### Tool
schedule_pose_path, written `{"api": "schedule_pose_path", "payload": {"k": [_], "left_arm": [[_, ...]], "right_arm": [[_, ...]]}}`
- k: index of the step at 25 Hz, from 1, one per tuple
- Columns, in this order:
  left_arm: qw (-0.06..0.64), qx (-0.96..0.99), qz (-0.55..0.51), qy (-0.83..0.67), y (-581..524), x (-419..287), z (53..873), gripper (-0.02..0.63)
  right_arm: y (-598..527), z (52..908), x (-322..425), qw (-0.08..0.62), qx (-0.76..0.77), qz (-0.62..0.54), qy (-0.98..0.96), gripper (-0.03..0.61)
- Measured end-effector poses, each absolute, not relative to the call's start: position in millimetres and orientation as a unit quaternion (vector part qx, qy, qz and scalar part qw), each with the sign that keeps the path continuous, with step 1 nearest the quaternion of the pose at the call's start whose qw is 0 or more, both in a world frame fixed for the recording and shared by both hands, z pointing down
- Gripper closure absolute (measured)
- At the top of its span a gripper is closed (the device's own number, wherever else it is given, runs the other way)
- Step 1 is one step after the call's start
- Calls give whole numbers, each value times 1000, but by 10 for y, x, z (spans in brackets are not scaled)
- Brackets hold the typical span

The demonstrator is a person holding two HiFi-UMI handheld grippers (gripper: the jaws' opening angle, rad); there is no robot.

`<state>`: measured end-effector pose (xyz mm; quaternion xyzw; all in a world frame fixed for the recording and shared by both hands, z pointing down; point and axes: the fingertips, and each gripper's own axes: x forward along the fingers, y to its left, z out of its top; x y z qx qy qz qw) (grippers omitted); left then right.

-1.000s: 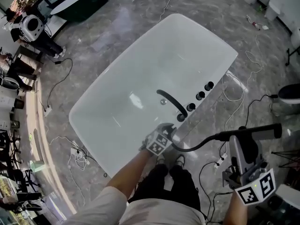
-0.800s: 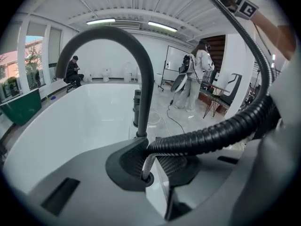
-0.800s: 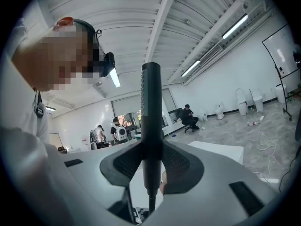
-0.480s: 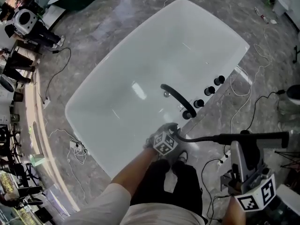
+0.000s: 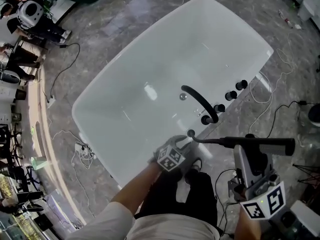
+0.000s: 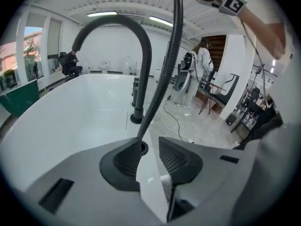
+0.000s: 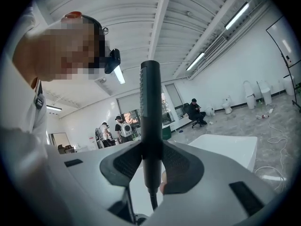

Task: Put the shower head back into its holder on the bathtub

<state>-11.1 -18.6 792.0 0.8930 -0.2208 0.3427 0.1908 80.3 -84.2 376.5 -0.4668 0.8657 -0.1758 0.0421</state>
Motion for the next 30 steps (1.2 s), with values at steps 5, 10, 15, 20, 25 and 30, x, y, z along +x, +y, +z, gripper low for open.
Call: {"api": "schedule_pose_path", "payload": {"k": [5,10,15,20,25,30], "left_arm": [[199,896,273,-286,-242,-236,7233,554],[175,893,229,-345,-425,-258,6767,586],[184,880,193,-393,-504,-454,6657,589],[191,872,182,-412,-591,-540,6725,591],[190,866,172,-430,-628,-626,6839,591],[189,861,166,-443,-638,-682,6948,594]], "right_arm": [[-789,4219,552,-17,-459,-169,872,440],[-781,4737,330,-63,-462,-136,874,440],[-788,5280,148,-89,-461,-112,876,440],[-830,5856,59,-108,-456,-116,876,440],[-837,6454,0,-122,-458,-136,870,440],[-722,6993,-65,-160,-451,-148,866,440]]}}
